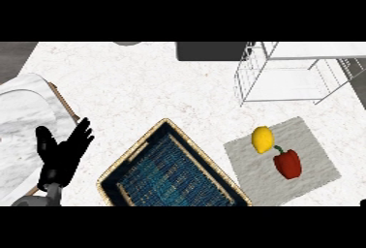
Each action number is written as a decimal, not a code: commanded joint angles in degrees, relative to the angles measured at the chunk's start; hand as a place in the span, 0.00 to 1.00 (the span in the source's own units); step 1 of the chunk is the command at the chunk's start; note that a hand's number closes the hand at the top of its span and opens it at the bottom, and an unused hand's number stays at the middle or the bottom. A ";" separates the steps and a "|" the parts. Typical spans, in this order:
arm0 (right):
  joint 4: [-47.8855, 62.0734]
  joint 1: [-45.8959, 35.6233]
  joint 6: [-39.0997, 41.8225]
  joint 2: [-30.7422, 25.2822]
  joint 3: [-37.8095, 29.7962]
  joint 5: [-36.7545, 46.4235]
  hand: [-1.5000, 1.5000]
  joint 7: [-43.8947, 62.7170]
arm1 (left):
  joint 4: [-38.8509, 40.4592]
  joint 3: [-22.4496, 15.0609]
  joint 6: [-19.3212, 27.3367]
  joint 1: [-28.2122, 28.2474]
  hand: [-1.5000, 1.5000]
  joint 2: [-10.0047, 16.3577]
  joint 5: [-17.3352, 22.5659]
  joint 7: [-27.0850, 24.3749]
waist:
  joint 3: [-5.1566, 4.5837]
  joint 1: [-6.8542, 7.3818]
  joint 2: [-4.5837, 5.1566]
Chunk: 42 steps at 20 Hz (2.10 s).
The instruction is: Pick the bell pepper from the placemat and place it in the tiered shelf
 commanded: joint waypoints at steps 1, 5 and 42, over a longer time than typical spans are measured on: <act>-8.10 -4.60 -6.15 2.60 4.53 4.52 0.00 15.32 | 0.99 0.84 -1.62 -0.43 0.50 0.19 -0.04 0.35 | 0.03 0.45 0.13; -4.32 -10.94 -6.76 5.39 11.23 12.91 0.00 21.66 | 4.69 2.19 -0.96 -6.32 0.50 -1.76 -0.59 1.37 | 0.07 0.51 0.28; 13.34 -14.79 -1.06 31.38 17.10 52.29 0.00 27.42 | 2.02 9.29 -7.20 -1.26 0.50 -8.19 -10.55 2.32 | 0.12 0.17 0.11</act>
